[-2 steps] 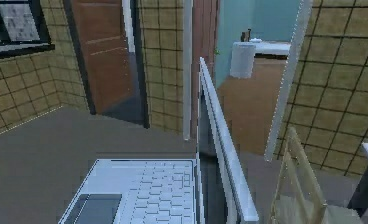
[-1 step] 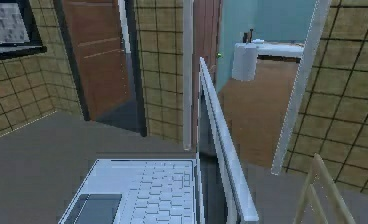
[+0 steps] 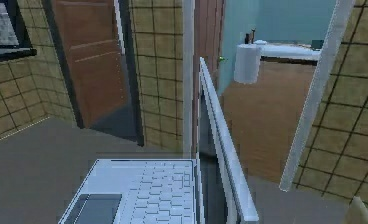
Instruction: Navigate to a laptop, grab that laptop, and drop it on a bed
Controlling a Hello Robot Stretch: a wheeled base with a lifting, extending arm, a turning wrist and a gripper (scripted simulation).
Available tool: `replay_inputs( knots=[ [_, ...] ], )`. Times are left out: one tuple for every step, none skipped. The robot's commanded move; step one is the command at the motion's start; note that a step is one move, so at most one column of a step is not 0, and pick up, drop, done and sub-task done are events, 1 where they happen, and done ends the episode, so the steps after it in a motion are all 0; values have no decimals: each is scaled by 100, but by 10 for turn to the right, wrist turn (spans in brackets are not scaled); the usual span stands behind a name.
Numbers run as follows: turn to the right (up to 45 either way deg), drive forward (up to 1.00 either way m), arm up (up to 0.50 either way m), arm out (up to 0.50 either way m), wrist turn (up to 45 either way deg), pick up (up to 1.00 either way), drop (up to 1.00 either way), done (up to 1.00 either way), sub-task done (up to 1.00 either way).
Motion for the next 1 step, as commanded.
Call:
replay_inputs(
  knots=[
    [-450, 0, 0, 0, 0, 0, 0, 0, 0]
  ],
)
